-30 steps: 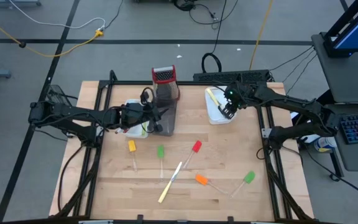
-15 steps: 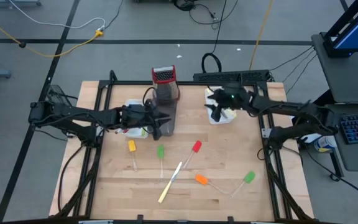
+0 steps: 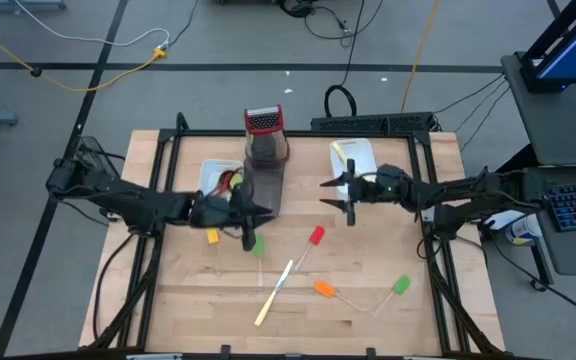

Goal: Pick & Place Kitchen Items
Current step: Put the yellow knife into the right white bin

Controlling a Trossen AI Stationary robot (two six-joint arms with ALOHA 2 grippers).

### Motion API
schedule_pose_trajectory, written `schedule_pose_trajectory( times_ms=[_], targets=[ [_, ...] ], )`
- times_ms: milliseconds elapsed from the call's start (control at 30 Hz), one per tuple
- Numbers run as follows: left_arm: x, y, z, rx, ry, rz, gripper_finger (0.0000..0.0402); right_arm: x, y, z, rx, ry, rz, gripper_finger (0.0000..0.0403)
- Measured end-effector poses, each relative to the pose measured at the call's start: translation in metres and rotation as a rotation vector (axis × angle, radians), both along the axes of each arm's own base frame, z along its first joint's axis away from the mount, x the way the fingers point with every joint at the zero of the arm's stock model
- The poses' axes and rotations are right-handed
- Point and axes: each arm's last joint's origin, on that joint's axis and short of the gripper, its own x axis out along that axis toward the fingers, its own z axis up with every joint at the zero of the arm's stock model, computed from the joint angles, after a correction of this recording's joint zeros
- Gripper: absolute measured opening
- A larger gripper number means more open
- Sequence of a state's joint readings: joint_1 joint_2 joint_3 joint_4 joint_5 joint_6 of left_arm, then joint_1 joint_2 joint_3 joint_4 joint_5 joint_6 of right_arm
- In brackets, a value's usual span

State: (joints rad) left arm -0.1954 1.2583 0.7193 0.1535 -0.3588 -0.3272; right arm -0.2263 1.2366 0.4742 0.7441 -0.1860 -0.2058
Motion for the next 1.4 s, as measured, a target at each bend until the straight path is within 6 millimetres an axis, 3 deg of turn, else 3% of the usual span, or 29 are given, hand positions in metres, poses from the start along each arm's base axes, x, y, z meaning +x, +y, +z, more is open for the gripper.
schedule_pose_trajectory(
  times_ms=[200,333,533,767,967,1200,1400],
  targets=[
    [-0.008,-0.029,0.001,0.034,-0.023,0.044,0.0085,-0.003,0.002,0.005,-0.09,-0.114,0.01,0.0188],
    [-0.009,-0.028,0.0,0.119,-0.004,0.057,0.0085,0.0,0.004,0.011,-0.059,-0.216,0.017,0.0188],
    [-0.01,-0.025,-0.003,0.173,0.06,-0.032,0.0085,0.012,0.016,-0.001,0.068,-0.231,0.079,0.0187],
    [-0.013,-0.031,-0.005,0.009,0.101,-0.167,0.0085,0.021,0.043,-0.02,0.229,-0.145,0.179,0.0187],
    [-0.022,-0.034,-0.018,-0.114,0.25,-0.176,0.0085,0.023,0.069,-0.024,0.245,-0.133,0.25,0.0187],
    [-0.025,-0.064,-0.029,0.0,0.2,-0.051,0.0085,0.021,0.09,-0.023,0.25,-0.144,0.213,0.0187],
    [-0.01,-0.099,-0.044,-0.066,0.116,-0.072,0.0085,0.019,0.099,-0.023,0.252,-0.144,0.205,0.0187]
  ],
)
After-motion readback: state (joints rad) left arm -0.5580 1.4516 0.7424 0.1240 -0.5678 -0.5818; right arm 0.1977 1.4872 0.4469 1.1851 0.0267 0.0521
